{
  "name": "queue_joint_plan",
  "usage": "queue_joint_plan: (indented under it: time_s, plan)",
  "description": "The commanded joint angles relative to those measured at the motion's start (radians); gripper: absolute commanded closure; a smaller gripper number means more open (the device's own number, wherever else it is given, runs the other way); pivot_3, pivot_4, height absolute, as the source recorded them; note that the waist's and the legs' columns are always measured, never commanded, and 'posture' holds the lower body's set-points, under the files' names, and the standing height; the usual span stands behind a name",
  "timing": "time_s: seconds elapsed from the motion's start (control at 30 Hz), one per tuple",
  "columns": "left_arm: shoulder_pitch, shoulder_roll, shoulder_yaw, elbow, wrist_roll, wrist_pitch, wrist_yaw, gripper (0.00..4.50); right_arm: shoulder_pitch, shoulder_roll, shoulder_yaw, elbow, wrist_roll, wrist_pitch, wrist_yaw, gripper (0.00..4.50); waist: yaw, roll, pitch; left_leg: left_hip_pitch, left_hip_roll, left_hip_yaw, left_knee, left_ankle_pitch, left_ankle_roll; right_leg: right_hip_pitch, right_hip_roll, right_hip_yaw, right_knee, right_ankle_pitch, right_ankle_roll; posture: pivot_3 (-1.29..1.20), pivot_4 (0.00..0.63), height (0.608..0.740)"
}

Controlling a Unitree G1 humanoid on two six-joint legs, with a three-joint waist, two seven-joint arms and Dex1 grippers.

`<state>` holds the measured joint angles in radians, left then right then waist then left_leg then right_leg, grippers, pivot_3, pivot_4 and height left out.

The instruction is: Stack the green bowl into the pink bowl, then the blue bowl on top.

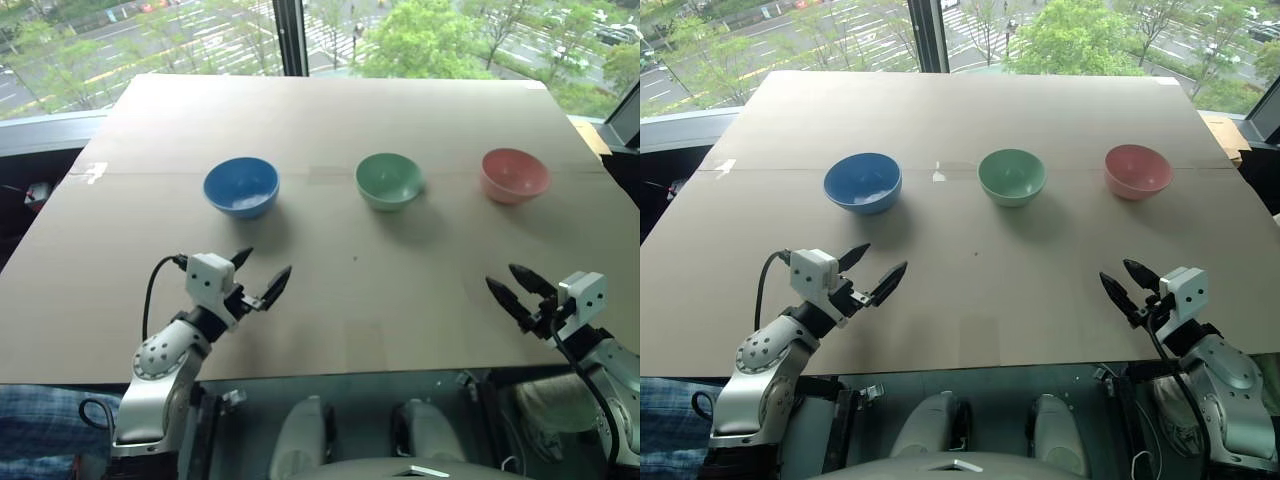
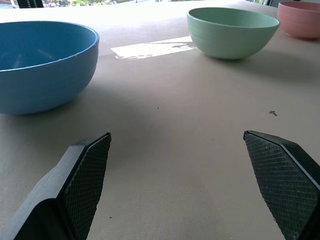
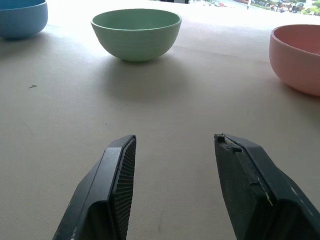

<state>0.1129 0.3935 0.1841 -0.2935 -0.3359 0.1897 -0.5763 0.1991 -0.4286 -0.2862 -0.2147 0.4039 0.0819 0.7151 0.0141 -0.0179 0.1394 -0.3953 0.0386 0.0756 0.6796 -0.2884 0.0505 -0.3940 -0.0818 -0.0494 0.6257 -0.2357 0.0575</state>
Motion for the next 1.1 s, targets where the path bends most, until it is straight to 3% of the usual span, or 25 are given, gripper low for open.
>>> queue_joint_plan:
  time_s: [0.03,0.43,0.8,0.83,0.97,1.1]
  plan:
    - [0.0,0.001,-0.012,-0.036,-0.001,-0.041,-0.013,0.0,-0.007,-0.013,-0.017,0.003,0.002,-0.035,0.003,1.9,0.0,0.0,0.0,0.0,0.0,0.0,0.0,0.0,0.0,0.0,0.0,0.0,0.0,0.0,0.0,0.0,0.15,0.74]
    - [-0.017,-0.007,-0.034,-0.029,-0.023,-0.042,-0.027,0.0,-0.039,-0.034,-0.013,0.022,-0.03,-0.042,-0.024,1.9,0.0,0.0,0.0,0.0,0.0,0.0,0.0,0.0,0.0,0.0,0.0,0.0,0.0,0.0,0.0,0.0,0.15,0.74]
    - [-0.052,-0.027,-0.073,-0.081,-0.137,0.082,-0.035,0.0,-0.348,-0.271,0.068,0.127,-0.196,0.163,-0.07,1.9,0.0,0.0,0.0,0.0,0.0,0.002,0.001,0.0,0.0,0.0,0.001,0.002,0.0,0.0,0.0,0.0,0.15,0.74]
    - [-0.054,-0.027,-0.077,-0.09,-0.143,0.092,-0.032,0.0,-0.387,-0.291,0.084,0.162,-0.211,0.162,-0.059,1.39,-0.001,0.0,0.0,0.0,0.0,0.002,0.001,0.0,0.001,0.0,0.001,0.002,0.0,0.0,0.0,0.0,0.15,0.74]
    - [-0.062,-0.033,-0.084,-0.12,-0.167,0.128,-0.016,0.0,-0.534,-0.35,0.155,0.318,-0.294,0.075,-0.023,0.09,0.001,0.0,0.0,0.0,-0.001,0.003,0.001,-0.001,0.001,0.0,0.001,0.003,0.0,0.0,0.0,0.0,0.15,0.74]
    - [-0.065,-0.043,-0.089,-0.147,-0.209,0.165,-0.014,0.0,-0.713,-0.367,0.242,0.499,-0.376,-0.011,0.02,0.09,-0.003,0.001,0.0,0.0,-0.001,0.004,0.001,-0.001,0.001,-0.001,0.001,0.003,-0.001,0.0,0.0,0.0,0.15,0.74]
